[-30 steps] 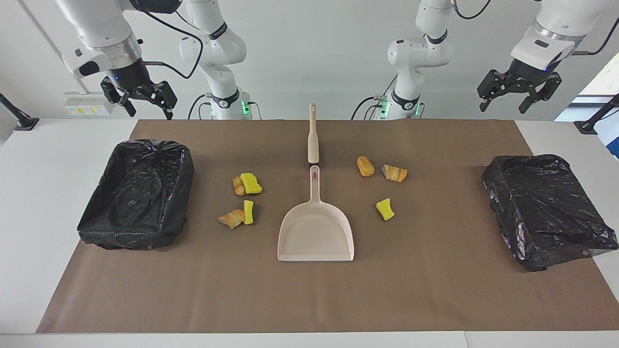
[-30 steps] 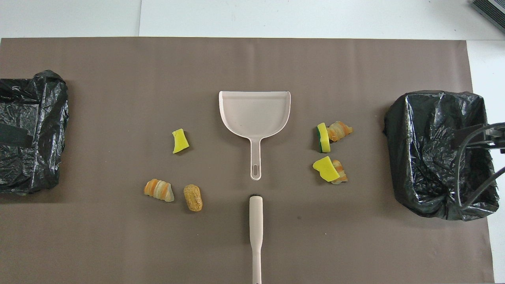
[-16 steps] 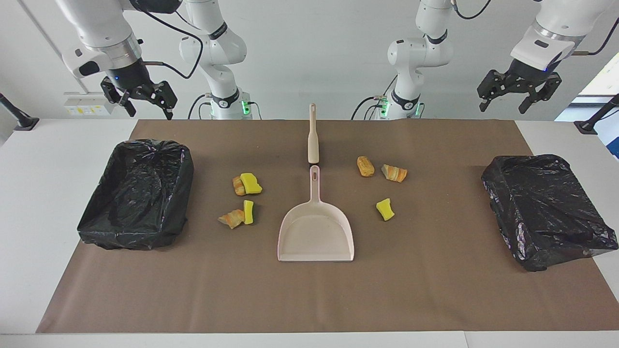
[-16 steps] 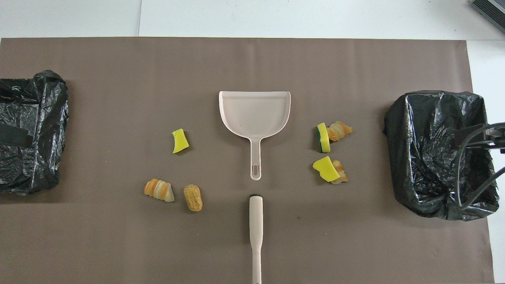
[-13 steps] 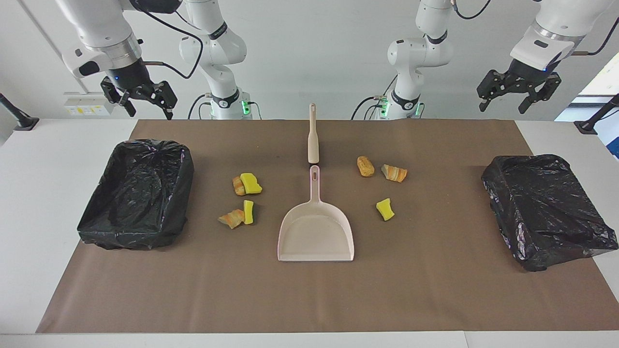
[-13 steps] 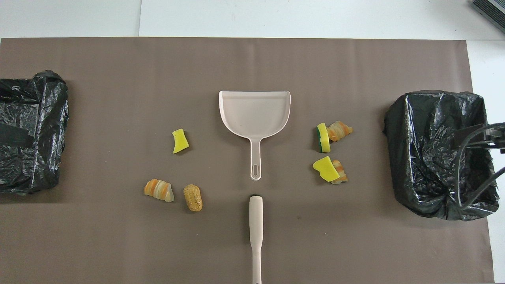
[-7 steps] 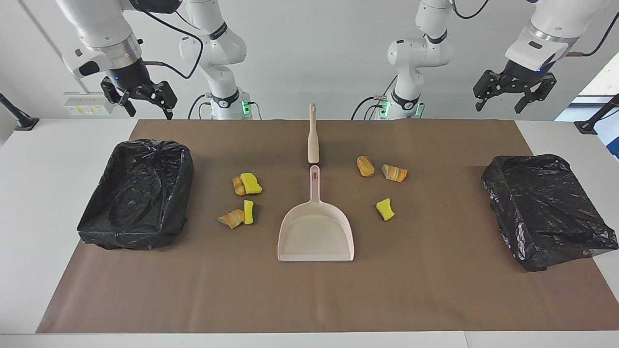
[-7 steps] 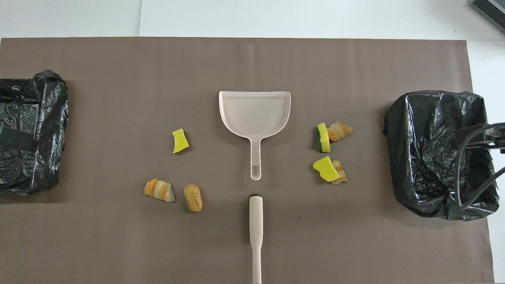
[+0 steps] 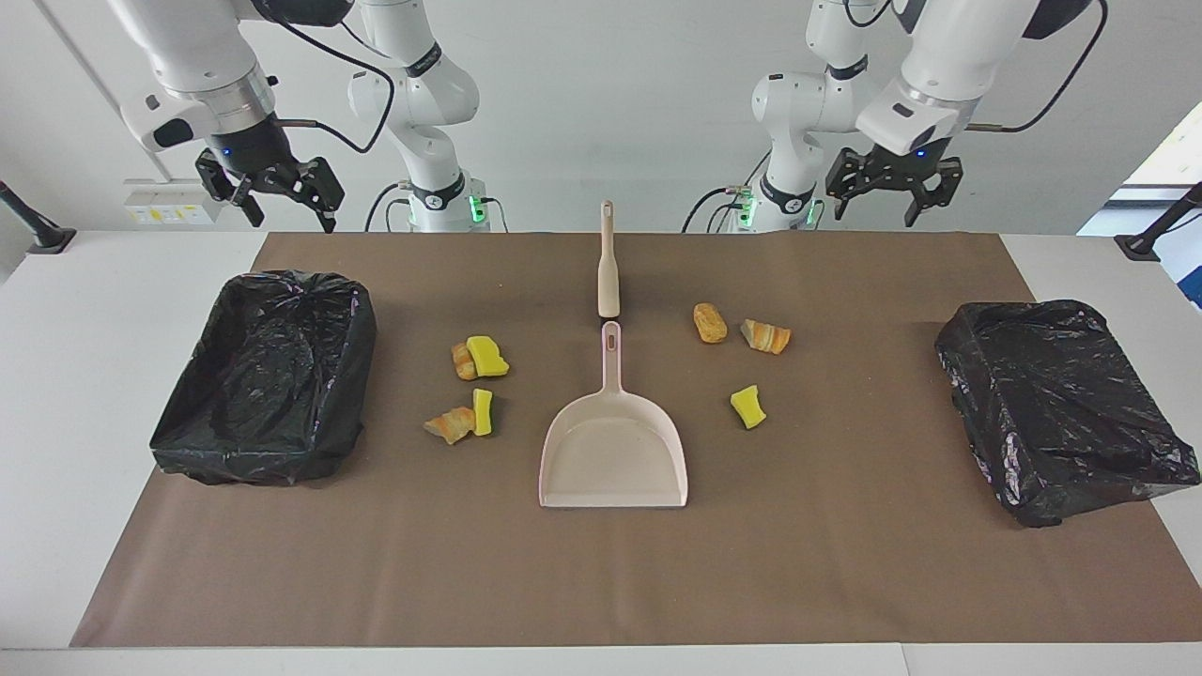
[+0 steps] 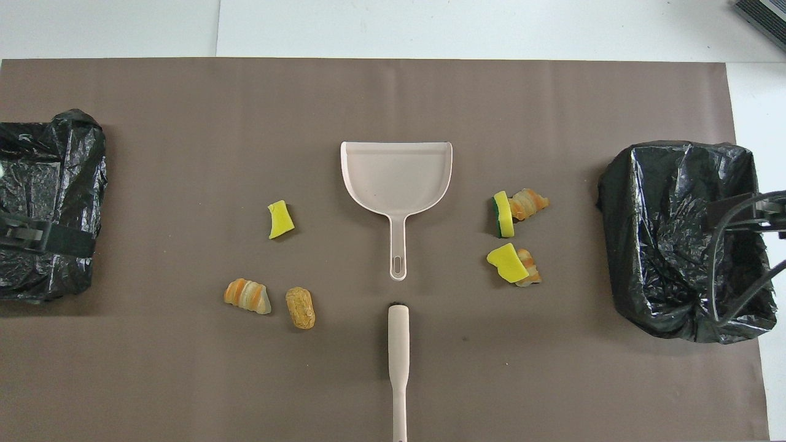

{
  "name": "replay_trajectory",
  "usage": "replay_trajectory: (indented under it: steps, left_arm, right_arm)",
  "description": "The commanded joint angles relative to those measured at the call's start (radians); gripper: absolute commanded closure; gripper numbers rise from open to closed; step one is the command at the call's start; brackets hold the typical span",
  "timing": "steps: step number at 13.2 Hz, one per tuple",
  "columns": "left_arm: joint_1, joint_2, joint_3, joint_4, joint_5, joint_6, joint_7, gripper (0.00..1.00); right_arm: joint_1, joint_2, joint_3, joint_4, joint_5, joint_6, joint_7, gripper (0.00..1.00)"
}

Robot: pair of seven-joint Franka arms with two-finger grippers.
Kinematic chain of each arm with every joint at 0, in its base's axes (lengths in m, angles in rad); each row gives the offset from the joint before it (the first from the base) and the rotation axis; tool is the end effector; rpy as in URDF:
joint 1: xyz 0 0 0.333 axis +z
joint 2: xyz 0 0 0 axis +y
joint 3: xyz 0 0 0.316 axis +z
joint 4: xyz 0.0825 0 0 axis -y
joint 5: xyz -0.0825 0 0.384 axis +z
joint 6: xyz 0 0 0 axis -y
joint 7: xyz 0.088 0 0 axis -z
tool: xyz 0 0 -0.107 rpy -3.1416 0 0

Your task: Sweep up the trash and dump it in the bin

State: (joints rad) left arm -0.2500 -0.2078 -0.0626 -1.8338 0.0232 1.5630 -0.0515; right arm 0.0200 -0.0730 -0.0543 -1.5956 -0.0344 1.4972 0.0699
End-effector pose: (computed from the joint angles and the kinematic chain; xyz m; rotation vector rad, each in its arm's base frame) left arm 0.4611 -0.1494 0.6079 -3.0674 0.4009 0.0864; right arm 0.5236 -0.0230 0.6459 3.1061 -0.1649 -0.0388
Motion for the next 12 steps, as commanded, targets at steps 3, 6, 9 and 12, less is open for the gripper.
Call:
replay_trajectory:
  steps: [3,6,9,12]
  left_arm:
    - [-0.263,-0.082,0.014,-0.255,-0.017,0.161,-0.250,0.00]
    - [-0.426,-0.081,0.014,-0.343,-0.049,0.262,-0.422,0.00]
    - [-0.541,-0.068,0.014,-0.413,-0.049,0.353,-0.527,0.00]
    - [-0.678,-0.004,0.014,-0.494,-0.049,0.516,-0.664,0.00]
  right_arm:
    - [0.000,-0.018,-0.004,-0.023,0.001,0.023,-0.021,0.00]
    - [0.000,-0.019,-0.004,-0.023,-0.001,0.023,-0.021,0.00]
    - [0.000,-0.018,-0.004,-0.023,-0.001,0.023,-0.021,0.00]
    - [0.000,-0.019,-0.004,-0.023,-0.001,0.023,-0.021,0.00]
